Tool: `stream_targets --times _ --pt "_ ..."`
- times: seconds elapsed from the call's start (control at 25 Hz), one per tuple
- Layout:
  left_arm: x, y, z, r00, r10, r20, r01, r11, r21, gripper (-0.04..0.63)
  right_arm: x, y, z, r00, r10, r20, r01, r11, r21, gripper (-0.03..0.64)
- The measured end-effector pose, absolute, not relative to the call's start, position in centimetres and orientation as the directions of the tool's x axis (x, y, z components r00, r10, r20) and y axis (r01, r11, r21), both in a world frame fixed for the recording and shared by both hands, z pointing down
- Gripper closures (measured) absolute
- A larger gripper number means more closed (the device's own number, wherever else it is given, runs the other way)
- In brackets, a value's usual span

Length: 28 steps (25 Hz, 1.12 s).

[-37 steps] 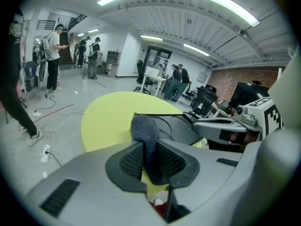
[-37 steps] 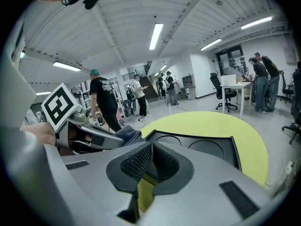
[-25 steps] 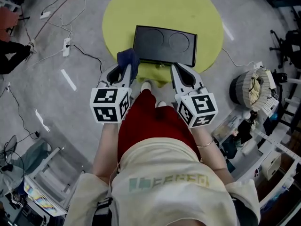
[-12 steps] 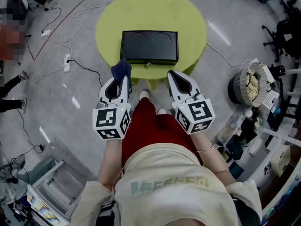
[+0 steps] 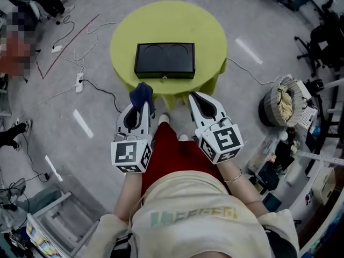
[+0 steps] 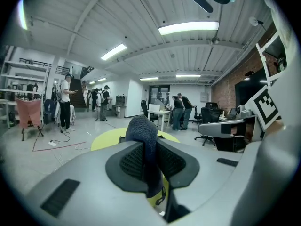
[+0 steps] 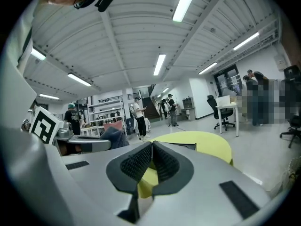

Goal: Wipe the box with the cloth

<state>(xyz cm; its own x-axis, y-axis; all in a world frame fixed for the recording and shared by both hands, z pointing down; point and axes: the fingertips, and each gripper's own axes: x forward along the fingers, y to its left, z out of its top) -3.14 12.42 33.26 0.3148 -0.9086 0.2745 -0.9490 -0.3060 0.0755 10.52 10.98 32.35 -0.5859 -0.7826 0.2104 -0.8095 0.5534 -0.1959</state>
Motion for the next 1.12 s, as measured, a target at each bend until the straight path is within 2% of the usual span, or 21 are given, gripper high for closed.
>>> stream_targets --times 0.4,1.12 --pt "-0.9 15.9 31.8 0.366 -0.910 0.195 -0.931 -0.359 0.071 0.531 11.8 13.8 30.2 -0.558 -0.818 0.135 -0.828 0.542 -0.143 0.578" --pt "-0.7 18.7 29.2 0.330 -0.937 0.110 -0.944 -0.326 0.050 0.532 13.8 17.3 27.9 -0.545 -0.837 0.044 -0.838 0.545 -0.016 0.580"
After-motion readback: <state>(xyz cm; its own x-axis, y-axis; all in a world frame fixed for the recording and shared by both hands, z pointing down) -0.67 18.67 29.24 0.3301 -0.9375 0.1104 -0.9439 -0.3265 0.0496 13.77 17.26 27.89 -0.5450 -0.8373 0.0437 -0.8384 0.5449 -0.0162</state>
